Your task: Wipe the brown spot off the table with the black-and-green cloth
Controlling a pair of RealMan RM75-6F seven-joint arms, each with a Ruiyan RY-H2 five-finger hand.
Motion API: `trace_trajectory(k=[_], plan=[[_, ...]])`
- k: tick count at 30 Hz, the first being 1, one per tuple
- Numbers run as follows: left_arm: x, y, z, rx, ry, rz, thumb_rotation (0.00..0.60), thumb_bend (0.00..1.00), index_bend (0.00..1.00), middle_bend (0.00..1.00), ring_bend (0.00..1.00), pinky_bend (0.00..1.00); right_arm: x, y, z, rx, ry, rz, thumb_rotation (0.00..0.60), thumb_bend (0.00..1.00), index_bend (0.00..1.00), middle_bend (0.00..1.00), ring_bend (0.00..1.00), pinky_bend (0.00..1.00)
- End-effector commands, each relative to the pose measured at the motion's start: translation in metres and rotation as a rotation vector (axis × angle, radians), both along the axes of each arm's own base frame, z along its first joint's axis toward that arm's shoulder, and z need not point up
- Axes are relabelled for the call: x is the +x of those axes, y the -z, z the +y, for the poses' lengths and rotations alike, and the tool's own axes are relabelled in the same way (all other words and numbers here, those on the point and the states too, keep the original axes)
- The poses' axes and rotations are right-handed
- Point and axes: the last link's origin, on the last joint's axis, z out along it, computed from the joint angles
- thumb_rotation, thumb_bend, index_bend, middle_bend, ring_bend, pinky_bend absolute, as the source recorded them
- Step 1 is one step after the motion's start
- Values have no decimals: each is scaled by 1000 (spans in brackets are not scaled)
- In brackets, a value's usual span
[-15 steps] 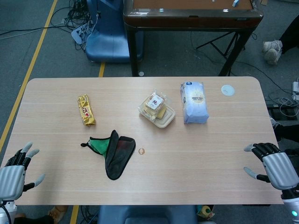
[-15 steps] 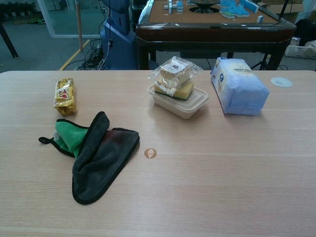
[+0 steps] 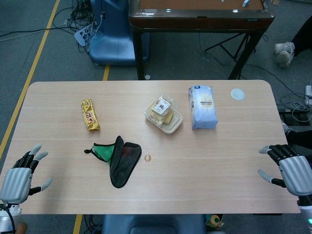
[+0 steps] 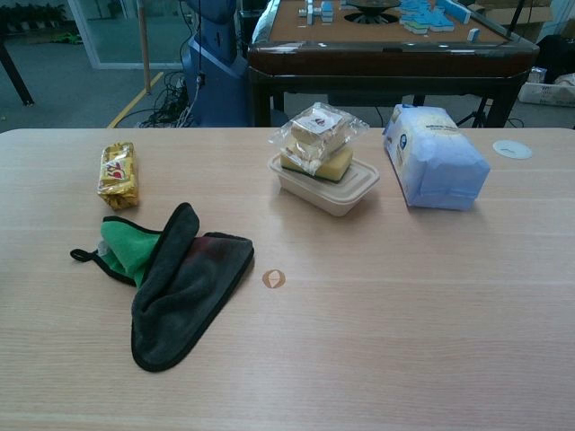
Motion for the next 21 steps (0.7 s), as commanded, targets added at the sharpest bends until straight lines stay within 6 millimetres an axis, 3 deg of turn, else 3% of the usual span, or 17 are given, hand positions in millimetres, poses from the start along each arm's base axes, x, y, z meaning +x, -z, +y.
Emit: trace_trajectory(k=[1,8,12,21], plan=[[9,4,16,-80,66,-31,600,167,199,96,126,230,5,-8,-2,-29,-7,15,600,248,366,365,311,288],[35,21,45,-231,177,-48,600,167,146,95,107,214,14,-15,-3,-52,-12,36,600,248,366,361,315,288],[55,46,62,-342,248,-10,600,166,106,82,90,196,14,-16,-1,-53,-2,41,600,249,366,362,316,288],[78,96,82,-445,253,39,600,154,11,22,56,194,9,-16,3,-53,21,41,600,249,366,361,315,288]])
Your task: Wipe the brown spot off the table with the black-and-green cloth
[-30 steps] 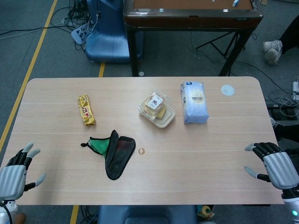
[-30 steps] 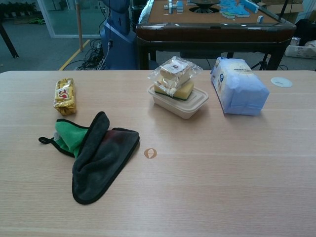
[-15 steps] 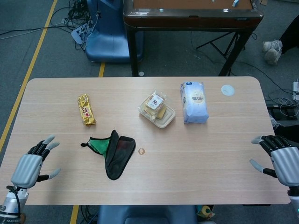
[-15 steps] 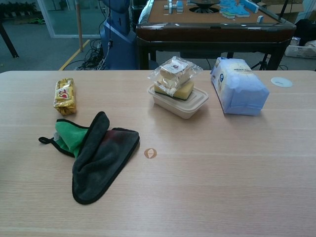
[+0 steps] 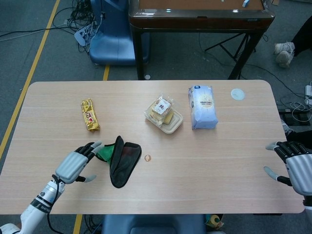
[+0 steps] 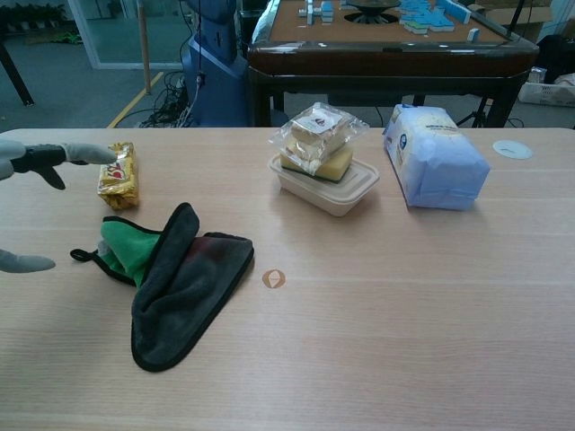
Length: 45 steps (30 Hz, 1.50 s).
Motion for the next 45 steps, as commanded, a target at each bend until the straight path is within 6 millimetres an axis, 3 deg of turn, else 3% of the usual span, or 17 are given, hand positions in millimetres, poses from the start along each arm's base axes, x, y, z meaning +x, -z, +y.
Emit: trace_trajectory(k=[1,15,25,29,34,38,45], plan=[[11,22,8,-28,2,25,600,151,6,18,53,194,-1,0,1,-1,5,0,600,249,366,361,315,288],[27,84,28,-90,-27,107,600,145,0,0,16,194,-10,-1,5,-1,33,-6,600,249,366,361,315,288],[26,108,39,-48,-12,189,600,136,2,0,0,185,-15,-3,7,-6,57,-5,600,249,366,361,315,288],[25,115,39,-59,-24,181,600,136,50,0,0,182,-16,-3,6,-6,63,-5,600,249,366,362,315,288],[23,124,40,-68,-21,178,600,136,180,0,27,192,-16,-2,4,-2,64,-4,600,249,366,361,315,288],[20,130,43,-52,-7,192,600,136,264,19,101,272,-17,-3,4,-4,67,-4,600,249,366,362,315,288],[15,134,51,-26,-1,192,600,136,391,186,290,557,-17,-3,5,-7,69,-5,600,249,366,362,315,288]])
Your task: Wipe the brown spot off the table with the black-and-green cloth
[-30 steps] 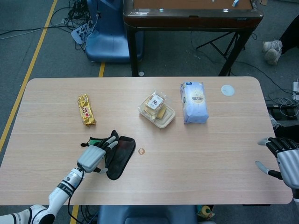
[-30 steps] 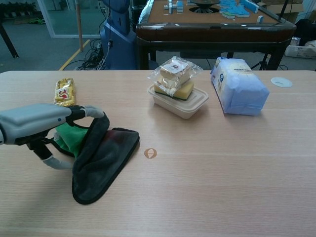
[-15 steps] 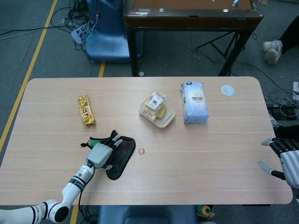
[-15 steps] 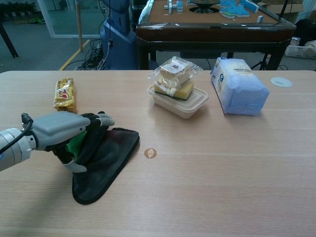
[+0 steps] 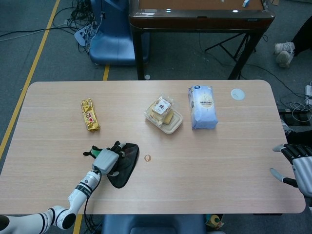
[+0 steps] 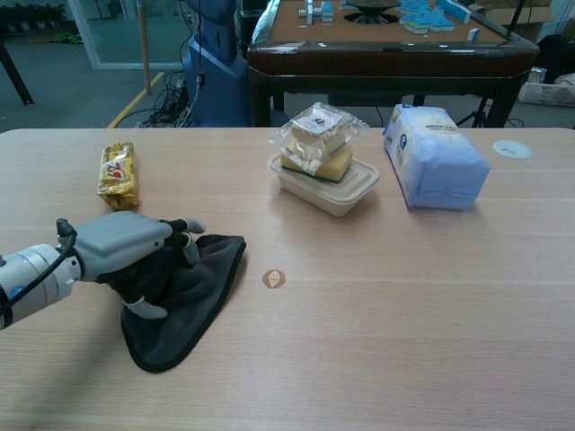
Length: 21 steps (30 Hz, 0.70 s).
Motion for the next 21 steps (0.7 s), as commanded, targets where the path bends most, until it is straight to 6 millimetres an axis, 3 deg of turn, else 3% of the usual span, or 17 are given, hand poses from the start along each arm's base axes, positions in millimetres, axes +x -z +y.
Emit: trace_trajectory(k=[1,6,10,16,21], plan=[[0,2,3,14,14,-12,600,136,409,220,328,607,0,0,0,-1,0,0,600,249,366,362,315,288],[-3,-1,8,23,52,-7,600,143,502,406,489,780,1,-1,1,-3,-4,-1,600,249,366,361,315,288],[-1,-9,14,34,77,-36,600,215,577,533,600,896,1,-1,1,-6,-7,-3,600,249,366,362,315,288],[21,-24,23,28,96,-167,600,227,595,571,626,919,2,-1,3,-6,-11,-5,600,249,366,362,315,288],[48,-25,30,1,138,-221,600,227,585,571,625,920,2,-1,2,-6,-13,-6,600,249,366,362,315,288]])
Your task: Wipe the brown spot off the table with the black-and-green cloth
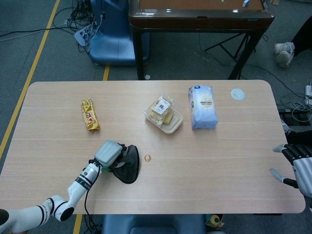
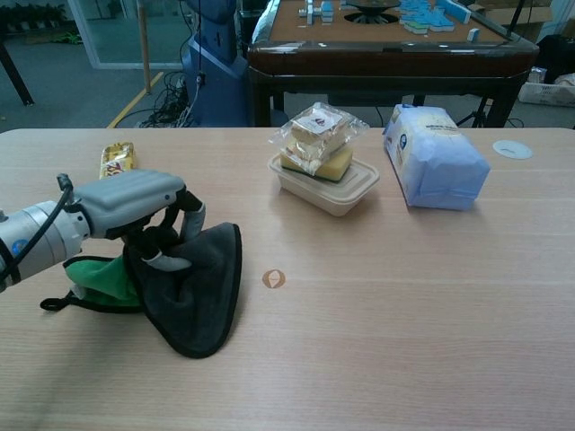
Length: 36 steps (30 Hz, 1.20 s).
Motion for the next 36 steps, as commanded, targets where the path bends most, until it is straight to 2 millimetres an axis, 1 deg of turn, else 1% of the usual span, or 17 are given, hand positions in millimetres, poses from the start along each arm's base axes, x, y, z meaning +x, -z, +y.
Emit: trace_trajectory(k=[1,5,10,13,18,22,27,32,36], plan=[[22,0,6,-17,32,-45,600,227,582,571,625,920,0,0,0,0,-1,1,600,249,366,362,315,288],[44,7,10,-37,53,-80,600,227,563,571,625,920,0,0,0,1,1,3,600,249,366,361,315,288],[68,23,11,-64,86,-91,600,227,548,570,621,920,0,-1,0,-4,6,7,600,249,366,361,315,288],[80,36,7,-90,122,-72,600,227,540,570,618,920,1,-2,0,-6,8,10,600,249,366,361,315,288],[93,58,-2,-131,160,-34,600,227,533,570,607,917,0,0,0,-3,12,9,600,248,366,362,315,288],[96,73,-4,-116,192,25,600,227,530,567,598,905,0,0,-1,-3,12,9,600,249,366,361,315,288],[92,82,2,-56,226,102,600,227,532,565,594,903,0,0,0,-5,16,8,600,249,366,361,315,288],[83,84,10,6,247,163,600,227,534,560,585,903,-1,-1,0,-8,19,8,600,249,366,361,315,288],[69,82,20,61,267,242,600,227,534,560,582,903,0,-2,0,-11,13,8,600,249,366,362,315,288]])
